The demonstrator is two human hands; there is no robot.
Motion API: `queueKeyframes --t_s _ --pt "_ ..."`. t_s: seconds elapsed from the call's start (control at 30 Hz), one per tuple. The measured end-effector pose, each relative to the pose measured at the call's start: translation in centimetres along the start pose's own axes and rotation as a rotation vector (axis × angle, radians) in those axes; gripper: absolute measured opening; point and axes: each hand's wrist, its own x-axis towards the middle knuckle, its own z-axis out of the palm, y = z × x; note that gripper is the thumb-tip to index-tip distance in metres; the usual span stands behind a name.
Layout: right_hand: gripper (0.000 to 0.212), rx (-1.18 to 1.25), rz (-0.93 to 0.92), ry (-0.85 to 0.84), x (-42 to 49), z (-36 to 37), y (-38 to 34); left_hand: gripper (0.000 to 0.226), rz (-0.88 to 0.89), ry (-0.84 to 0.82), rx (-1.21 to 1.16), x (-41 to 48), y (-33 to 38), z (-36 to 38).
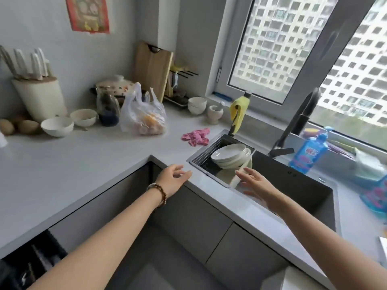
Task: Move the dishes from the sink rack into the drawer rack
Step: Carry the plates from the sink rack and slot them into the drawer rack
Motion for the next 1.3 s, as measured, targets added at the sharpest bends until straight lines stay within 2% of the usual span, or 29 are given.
queueKeyframes --t_s 0.17,0.3,0.47,0.6,0.73,0.9,1.1,1.3 --pt "0.070 -0.063 0.017 0.122 8.4 -4.3 -0.1 0.059 -0.008 -0.121 -0.045 10.9 1.7 4.5" --pt "0.060 -0.102 0.048 0.190 14.9 -6.7 0.1 0.064 -0.123 -0.195 -0.105 18.5 1.3 7.9" --pt "0.074 -0.201 0.097 0.217 22.5 -10.1 0.4 0.074 -0.249 -0.262 -0.148 25.5 0.5 11.9" --pt "0.089 -0.252 0.137 0.176 29.1 -12.4 1.1 0.077 -0.352 -0.248 -0.210 30.8 -0.8 15.1" --pt "0.083 -0.337 0.138 0.165 35.6 -13.9 2.9 0.085 -0.482 -0.239 -0.236 35.3 -2.8 18.3" --pt "0.082 -0.445 0.140 0.094 41.2 -14.2 4.9 0.095 -0.652 -0.247 -0.192 38.9 -5.7 21.7" --pt "0.080 -0.558 0.139 0.042 45.1 -14.3 6.6 0.059 -0.660 -0.211 -0.274 41.2 -7.0 24.4" --pt "0.072 -0.394 0.112 0.069 46.0 -14.4 7.8 0.077 -0.672 -0.167 -0.333 40.9 -8.2 25.3"
